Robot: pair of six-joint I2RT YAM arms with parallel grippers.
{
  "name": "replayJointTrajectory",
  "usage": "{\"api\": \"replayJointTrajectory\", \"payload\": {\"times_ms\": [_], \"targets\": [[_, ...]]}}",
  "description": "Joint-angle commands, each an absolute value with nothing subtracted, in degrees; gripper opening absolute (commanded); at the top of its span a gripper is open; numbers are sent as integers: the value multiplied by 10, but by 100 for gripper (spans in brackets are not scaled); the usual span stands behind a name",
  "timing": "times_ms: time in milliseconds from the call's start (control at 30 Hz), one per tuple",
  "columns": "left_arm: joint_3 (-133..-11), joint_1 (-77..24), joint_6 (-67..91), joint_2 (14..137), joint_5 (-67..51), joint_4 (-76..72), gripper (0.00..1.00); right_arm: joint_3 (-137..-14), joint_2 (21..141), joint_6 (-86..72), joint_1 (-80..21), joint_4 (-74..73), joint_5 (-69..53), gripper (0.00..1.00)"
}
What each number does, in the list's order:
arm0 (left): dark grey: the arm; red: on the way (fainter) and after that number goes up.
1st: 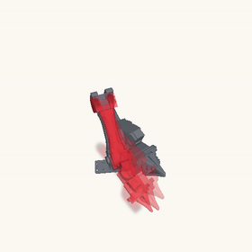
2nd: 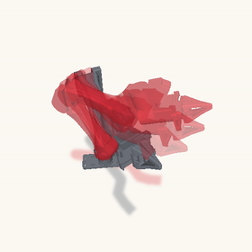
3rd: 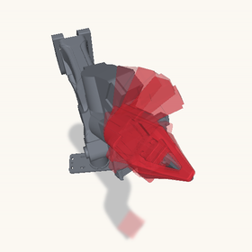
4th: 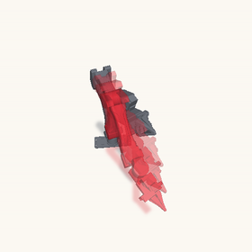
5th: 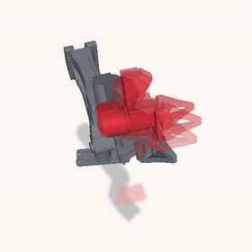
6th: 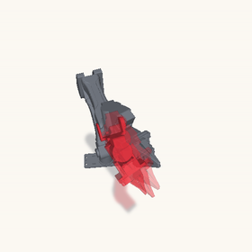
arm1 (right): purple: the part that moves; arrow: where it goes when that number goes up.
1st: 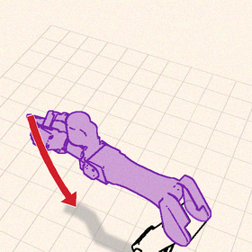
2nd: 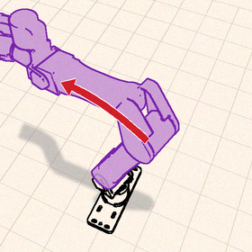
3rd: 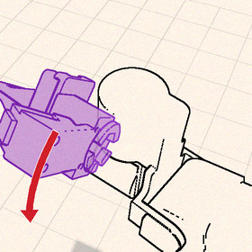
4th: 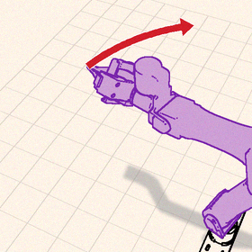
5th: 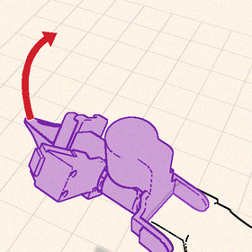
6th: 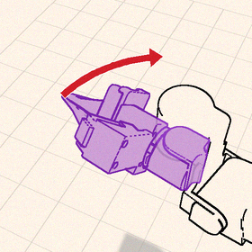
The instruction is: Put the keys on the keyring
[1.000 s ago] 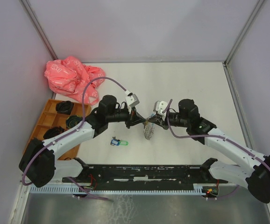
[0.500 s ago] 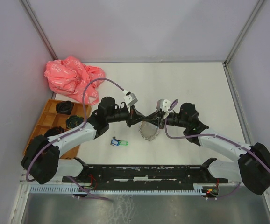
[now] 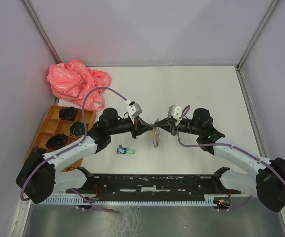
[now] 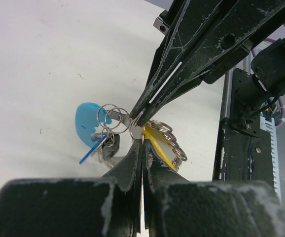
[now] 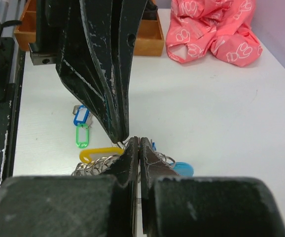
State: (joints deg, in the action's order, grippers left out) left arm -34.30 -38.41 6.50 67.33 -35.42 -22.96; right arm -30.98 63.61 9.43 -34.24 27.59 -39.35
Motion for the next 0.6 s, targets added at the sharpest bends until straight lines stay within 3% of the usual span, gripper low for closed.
{"api": "replayJointTrajectory", "payload": {"times_ms": [0,167,267,567], "targets": [[-347,-389,40,660,-365,-218,3,-355,621,131,-339,228,-387,1],[-348,-389,33,670,-360,-210,3,-350,626,122,-338,249,-402,1],[-344,-389,29,665,-335,-207,22,-345,625,114,-339,279,-402,1],[-309,-365,17,631,-347,-264,49,-339,624,107,-338,306,-438,1]]}}
